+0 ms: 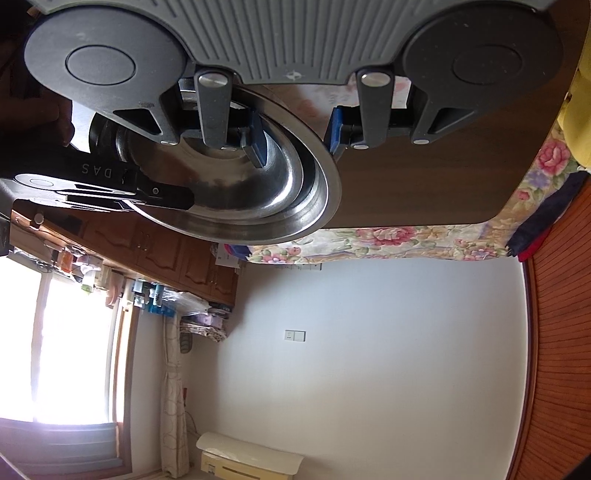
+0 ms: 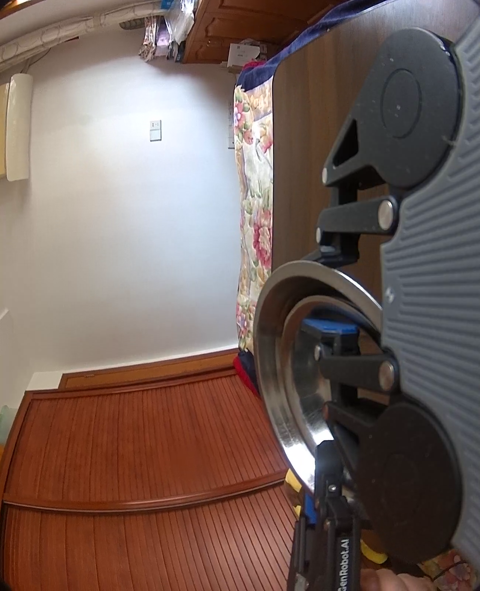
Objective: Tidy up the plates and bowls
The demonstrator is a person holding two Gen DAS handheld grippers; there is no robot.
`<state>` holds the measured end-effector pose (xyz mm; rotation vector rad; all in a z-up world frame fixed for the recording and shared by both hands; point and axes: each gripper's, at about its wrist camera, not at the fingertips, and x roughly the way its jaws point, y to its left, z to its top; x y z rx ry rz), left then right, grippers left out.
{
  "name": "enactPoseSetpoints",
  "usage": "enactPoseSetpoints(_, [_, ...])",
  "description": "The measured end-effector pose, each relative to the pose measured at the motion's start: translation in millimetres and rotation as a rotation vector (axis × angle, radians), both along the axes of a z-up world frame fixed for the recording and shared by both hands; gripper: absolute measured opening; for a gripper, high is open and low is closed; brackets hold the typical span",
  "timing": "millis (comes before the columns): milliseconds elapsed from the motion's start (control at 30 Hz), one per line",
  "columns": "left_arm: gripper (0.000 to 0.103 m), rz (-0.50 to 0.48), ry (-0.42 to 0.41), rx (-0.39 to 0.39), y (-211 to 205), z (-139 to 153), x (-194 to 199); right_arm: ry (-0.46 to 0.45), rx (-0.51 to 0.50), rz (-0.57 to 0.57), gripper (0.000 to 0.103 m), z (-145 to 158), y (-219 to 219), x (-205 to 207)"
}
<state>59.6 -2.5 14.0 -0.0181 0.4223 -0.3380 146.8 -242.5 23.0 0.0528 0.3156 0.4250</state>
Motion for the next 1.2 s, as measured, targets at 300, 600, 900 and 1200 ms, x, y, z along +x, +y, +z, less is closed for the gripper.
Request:
enactPoseSetpoints(300, [0.036,0.044,0.009,0.002,24.3,1.1,-2.7,0.005,-0.018,0.051,0.031,-1.2,27.6,3.2])
enactPoseSetpoints(600, [0.036,0.074,0.033,0.014,44.0,-7.3,-5.6,0.037,-0.031,0.093,0.031,-9.1,45.4,7.1])
enactPoseSetpoints(900, [0.036,0.092,0.073,0.013,53.8,-17.3,-7.3,0.064,-0.055,0.131,0.031,-18.9,58.1,5.2])
enactPoseSetpoints(1200, [0.036,0.099,0.117,0.014,56.5,-28.9,0.6,0.083,-0.081,0.139,0.031,-27.9,66.5,8.8])
